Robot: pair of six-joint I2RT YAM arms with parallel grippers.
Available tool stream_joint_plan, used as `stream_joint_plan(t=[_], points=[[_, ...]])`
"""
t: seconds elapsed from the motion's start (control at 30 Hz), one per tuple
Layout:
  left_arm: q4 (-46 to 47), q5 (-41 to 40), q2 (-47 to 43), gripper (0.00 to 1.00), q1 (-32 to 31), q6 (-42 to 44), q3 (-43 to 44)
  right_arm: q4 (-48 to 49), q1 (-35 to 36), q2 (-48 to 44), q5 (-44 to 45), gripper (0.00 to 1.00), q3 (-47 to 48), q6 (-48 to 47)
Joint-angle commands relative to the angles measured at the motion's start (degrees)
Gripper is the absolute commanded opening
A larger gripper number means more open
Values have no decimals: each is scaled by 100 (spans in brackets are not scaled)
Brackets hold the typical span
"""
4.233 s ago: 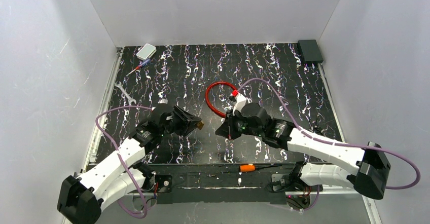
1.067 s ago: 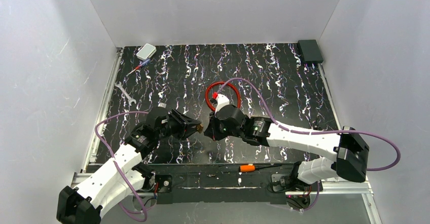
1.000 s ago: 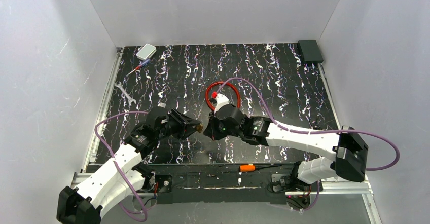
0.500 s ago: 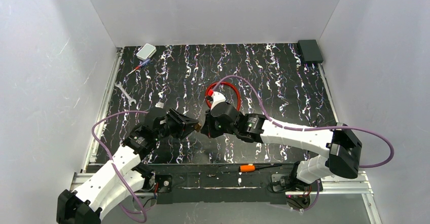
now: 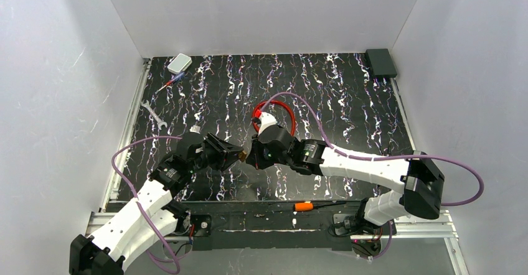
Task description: Unlock with the key
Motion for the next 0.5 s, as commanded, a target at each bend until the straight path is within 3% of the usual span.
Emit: stream_joint_plan(t=[0.0,0.47], points=[[66,153,-111,0,2,-113,-29,497,-66,15,125,1,216,132],[250,292,21,0,2,-207,-11,881,-93,-10,441,1,64,-57]])
